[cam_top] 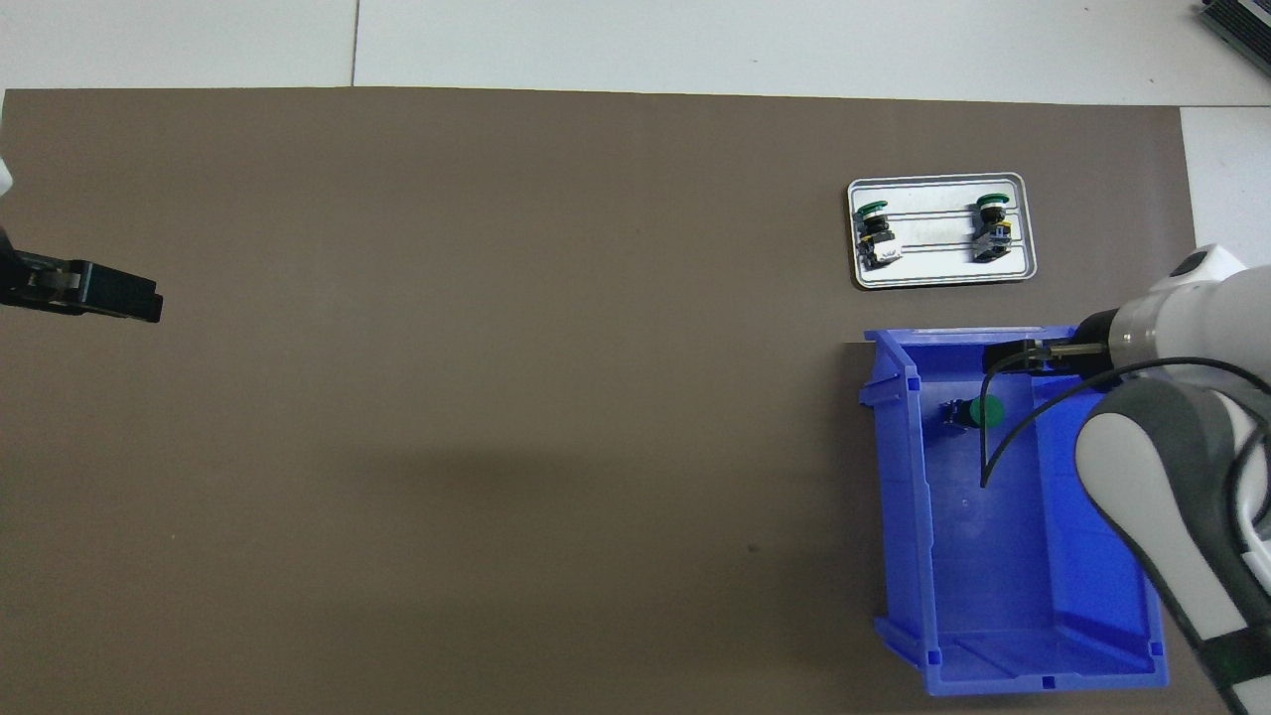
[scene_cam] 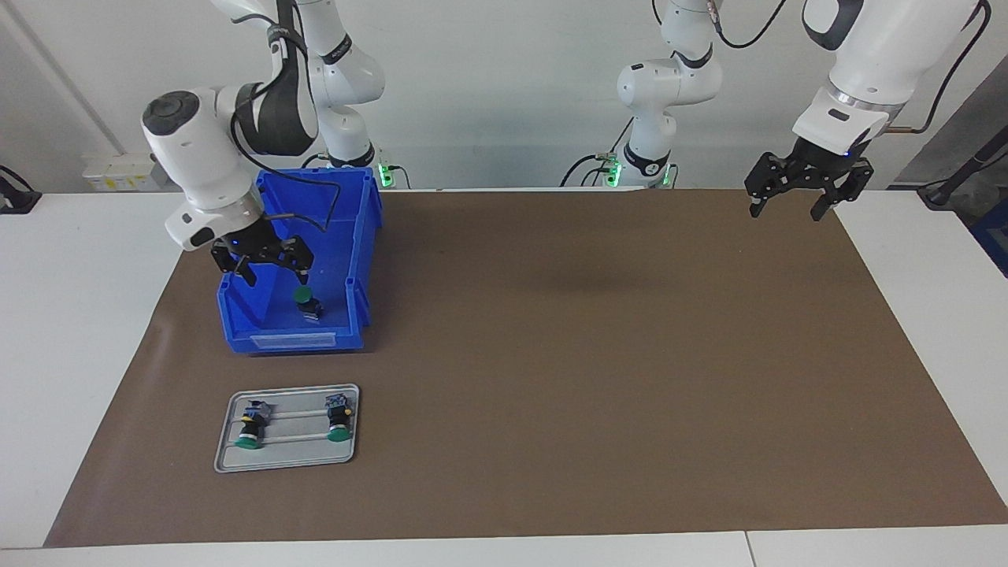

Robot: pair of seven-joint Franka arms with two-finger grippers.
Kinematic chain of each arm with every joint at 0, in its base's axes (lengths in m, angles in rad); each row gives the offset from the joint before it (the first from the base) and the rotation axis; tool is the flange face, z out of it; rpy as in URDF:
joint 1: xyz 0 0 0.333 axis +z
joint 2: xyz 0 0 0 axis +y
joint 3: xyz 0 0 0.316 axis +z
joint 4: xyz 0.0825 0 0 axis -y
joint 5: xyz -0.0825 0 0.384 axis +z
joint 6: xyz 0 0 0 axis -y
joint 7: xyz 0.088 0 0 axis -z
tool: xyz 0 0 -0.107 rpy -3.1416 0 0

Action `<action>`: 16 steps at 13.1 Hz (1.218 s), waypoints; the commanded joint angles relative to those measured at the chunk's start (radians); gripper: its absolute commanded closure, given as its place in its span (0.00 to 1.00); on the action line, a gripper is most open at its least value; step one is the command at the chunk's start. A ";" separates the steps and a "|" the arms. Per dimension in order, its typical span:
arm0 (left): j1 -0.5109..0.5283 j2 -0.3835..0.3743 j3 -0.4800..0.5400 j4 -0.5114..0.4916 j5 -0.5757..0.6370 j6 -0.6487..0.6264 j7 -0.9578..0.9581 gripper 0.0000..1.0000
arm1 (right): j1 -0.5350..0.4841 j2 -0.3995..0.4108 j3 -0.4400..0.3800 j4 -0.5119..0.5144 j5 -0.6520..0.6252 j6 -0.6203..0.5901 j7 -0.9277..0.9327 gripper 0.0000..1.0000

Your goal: Place and press button with both arms

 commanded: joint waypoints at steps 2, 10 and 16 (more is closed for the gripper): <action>0.014 -0.017 -0.009 -0.019 0.015 -0.007 -0.005 0.00 | -0.015 0.017 0.005 0.200 0.010 -0.173 0.048 0.00; 0.014 -0.017 -0.011 -0.019 0.015 -0.007 -0.005 0.00 | -0.008 0.072 0.011 0.521 -0.074 -0.521 0.071 0.00; 0.014 -0.019 -0.009 -0.019 0.015 -0.007 -0.005 0.00 | -0.011 0.016 0.012 0.412 -0.065 -0.481 0.067 0.00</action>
